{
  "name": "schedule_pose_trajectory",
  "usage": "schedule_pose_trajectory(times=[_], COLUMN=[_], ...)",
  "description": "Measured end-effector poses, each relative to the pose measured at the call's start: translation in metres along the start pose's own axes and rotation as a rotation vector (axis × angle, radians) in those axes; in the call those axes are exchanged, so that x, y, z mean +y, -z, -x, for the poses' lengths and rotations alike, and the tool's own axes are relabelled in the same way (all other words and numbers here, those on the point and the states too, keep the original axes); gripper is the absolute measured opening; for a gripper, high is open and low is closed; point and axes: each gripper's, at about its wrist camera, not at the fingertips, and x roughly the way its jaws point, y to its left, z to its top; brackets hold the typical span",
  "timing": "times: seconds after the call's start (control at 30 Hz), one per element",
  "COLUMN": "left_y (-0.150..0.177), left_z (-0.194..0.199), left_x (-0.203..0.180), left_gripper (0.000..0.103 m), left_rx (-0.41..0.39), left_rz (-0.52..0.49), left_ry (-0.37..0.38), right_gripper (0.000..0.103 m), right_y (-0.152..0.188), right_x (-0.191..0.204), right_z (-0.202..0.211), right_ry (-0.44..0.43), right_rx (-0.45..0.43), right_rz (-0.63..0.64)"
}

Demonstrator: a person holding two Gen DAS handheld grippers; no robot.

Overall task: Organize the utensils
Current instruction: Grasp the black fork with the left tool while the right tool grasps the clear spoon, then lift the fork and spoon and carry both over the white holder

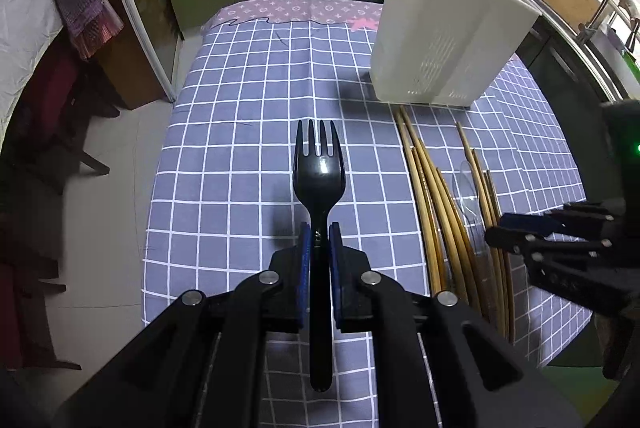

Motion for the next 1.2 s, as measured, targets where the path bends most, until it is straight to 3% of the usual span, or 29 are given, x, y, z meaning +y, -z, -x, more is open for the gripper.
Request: schedule_pose_trajectory(times=[0.2,0.37,0.6,0.7,0.9,1.07,1.2], left_y=[0.005,0.007,0.009,0.008,-0.012,-0.06,-0.103], left_z=[0.001,0.002,0.003,0.006,0.042,0.088,0.111], left_x=[0.001,-0.003,-0.003,-0.001,-0.002,-0.02,-0.043], left_gripper=[0.009,0.009,0.009,0.009,0.009,0.009,0.009], left_rx=[-0.004,-0.017,-0.019,-0.026,-0.136,-0.31,-0.483], left_rz=[-0.015,-0.03,-0.036,-0.03,-0.014,-0.015,-0.021], left_ry=[0.016,0.012,0.019,0.027,0.082,0.151,0.2], right_gripper=[0.012,0.012,0.011,0.01,0.01,0.01,0.01], right_y=[-0.007,-0.015,-0.019,-0.013,0.005,0.026,0.037], right_x=[-0.001,0.004,0.007,0.008,-0.002,-0.026,-0.035], right_z=[-0.009,-0.02,-0.029,-0.016,0.042,0.097,0.119], right_ry=[0.006,-0.022,0.003,0.0,-0.165,-0.256,-0.287], right_rx=[0.029,0.053,0.062,0.002,-0.196,-0.39,-0.466], right_rz=[-0.009,-0.025,-0.03,-0.018,-0.024,-0.05,-0.049])
